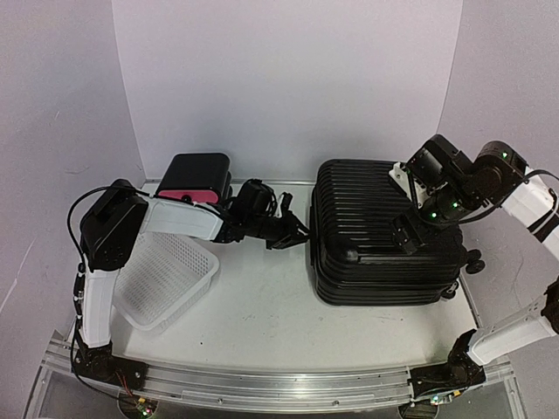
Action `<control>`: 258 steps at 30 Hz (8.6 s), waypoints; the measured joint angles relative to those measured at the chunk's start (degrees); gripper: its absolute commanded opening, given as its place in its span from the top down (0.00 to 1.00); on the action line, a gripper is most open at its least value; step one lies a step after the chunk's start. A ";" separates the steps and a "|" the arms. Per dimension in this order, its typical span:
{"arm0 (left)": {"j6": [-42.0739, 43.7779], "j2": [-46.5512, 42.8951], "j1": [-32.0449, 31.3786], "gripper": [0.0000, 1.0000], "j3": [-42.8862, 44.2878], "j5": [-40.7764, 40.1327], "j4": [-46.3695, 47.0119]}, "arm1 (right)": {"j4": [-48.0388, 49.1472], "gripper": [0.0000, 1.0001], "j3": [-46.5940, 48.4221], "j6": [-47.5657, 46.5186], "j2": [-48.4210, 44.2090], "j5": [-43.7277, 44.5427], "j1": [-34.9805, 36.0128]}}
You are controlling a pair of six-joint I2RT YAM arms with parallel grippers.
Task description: Open, take out, and arrange the luggage
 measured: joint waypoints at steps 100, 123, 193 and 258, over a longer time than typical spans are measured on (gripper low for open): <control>15.96 6.99 -1.20 0.01 22.43 7.04 -18.64 | -8.70 0.02 13.57 -7.67 28.55 34.42 30.05; 15.96 6.99 -1.16 0.01 22.43 7.96 -18.51 | -8.31 0.02 2.08 -9.07 36.65 53.00 26.27; 21.20 0.55 -1.81 0.01 17.33 -7.21 -31.74 | -2.23 0.02 15.43 -20.09 4.66 52.61 11.21; 15.85 2.91 -4.04 0.51 10.64 -8.44 -22.67 | -0.90 0.02 3.54 -19.98 -21.86 63.34 10.99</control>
